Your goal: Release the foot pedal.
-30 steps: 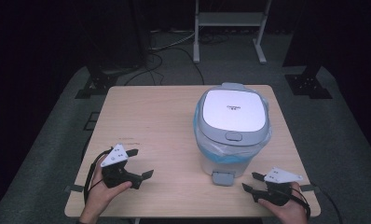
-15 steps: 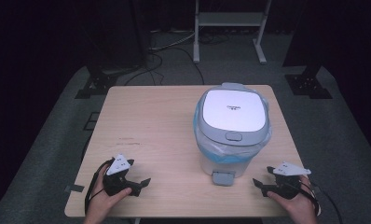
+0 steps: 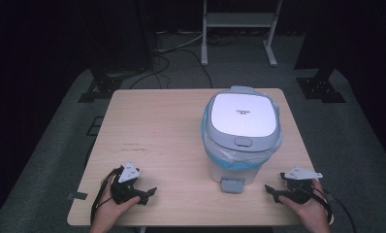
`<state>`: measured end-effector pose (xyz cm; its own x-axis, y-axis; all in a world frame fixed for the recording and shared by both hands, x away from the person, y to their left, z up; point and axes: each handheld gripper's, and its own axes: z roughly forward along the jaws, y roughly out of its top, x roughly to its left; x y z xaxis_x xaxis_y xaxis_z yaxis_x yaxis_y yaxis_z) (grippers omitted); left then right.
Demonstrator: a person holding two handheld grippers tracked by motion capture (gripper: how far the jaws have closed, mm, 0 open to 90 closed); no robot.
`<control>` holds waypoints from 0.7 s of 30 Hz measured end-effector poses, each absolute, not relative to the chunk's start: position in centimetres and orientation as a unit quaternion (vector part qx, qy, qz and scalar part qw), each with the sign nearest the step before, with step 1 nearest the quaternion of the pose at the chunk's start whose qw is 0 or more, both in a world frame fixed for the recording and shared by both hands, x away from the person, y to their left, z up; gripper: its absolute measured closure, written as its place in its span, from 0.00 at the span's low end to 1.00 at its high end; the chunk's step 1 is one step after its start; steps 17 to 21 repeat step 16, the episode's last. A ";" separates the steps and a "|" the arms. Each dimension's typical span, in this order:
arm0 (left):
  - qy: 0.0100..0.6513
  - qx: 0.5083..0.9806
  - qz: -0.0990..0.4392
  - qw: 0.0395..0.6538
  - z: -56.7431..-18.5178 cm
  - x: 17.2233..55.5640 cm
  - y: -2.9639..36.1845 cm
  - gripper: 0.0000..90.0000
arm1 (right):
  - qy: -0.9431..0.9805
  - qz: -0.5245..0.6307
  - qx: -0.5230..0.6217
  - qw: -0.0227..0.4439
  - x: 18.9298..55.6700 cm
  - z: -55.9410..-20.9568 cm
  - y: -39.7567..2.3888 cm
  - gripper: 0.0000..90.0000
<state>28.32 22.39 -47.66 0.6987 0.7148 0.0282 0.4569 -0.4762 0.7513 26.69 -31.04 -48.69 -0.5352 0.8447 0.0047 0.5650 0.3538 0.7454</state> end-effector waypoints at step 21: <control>0.364 0.846 0.160 0.356 -48.4 28.8 22.4 0.02 | 0.797 0.359 0.445 0.192 26.8 -48.7 -31.1 0.21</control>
